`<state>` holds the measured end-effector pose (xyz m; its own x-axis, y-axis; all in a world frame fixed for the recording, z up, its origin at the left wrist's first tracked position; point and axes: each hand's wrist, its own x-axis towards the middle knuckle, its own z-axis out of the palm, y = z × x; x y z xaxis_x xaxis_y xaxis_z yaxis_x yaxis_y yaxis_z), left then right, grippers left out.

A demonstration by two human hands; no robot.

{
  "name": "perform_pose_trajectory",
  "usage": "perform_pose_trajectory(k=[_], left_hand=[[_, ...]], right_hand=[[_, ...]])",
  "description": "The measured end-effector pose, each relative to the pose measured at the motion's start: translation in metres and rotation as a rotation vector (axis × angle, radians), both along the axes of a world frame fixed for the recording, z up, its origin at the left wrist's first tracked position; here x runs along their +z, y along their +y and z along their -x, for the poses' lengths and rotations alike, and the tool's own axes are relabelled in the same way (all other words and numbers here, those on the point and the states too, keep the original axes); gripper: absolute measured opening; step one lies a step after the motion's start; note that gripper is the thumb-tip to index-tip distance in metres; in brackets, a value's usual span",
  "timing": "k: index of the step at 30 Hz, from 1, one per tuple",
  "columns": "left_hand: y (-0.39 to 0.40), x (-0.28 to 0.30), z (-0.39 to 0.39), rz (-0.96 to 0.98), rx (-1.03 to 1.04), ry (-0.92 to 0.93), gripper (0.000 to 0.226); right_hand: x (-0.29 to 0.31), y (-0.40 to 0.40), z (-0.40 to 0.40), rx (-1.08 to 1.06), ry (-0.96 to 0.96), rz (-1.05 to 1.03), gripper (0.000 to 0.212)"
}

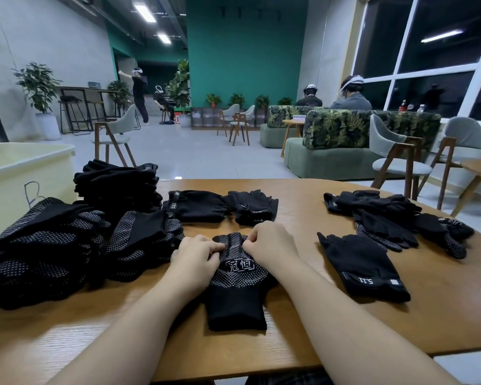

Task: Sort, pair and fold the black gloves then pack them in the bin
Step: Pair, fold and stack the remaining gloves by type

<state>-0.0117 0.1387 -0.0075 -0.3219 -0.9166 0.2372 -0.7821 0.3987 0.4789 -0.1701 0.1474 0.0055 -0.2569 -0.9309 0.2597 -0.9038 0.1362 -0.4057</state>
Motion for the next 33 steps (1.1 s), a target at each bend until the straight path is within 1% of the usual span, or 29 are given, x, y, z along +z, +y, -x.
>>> perform_pose_trajectory(k=[4,8,11,13,18,23,29,33], left_hand=[[0.002,0.001,0.001,0.035,0.033,0.047,0.034],[0.003,0.0,0.0,0.02,0.058,0.004,0.037],[0.006,0.001,-0.005,0.035,0.035,0.077,0.04],[0.009,0.001,-0.012,0.072,0.029,0.108,0.04],[0.015,-0.007,-0.029,0.092,0.055,0.084,0.034],[0.016,-0.009,-0.027,0.129,0.059,0.107,0.026],[0.017,-0.009,-0.028,0.149,0.064,0.103,0.023],[0.021,-0.006,-0.028,0.143,0.112,0.127,0.006]], right_hand=[[0.002,0.003,0.003,-0.023,0.034,0.114,0.019],[0.001,0.003,0.009,0.029,0.028,0.068,0.018],[0.006,0.008,0.013,0.05,-0.041,0.123,0.017],[0.01,0.017,0.016,0.061,-0.042,0.124,0.017],[0.003,0.045,0.021,0.074,-0.051,-0.03,0.019],[-0.009,0.048,0.021,0.1,-0.175,-0.001,0.024],[-0.012,0.047,0.02,0.115,-0.161,0.026,0.026],[-0.012,0.046,0.02,0.133,-0.152,0.056,0.024]])
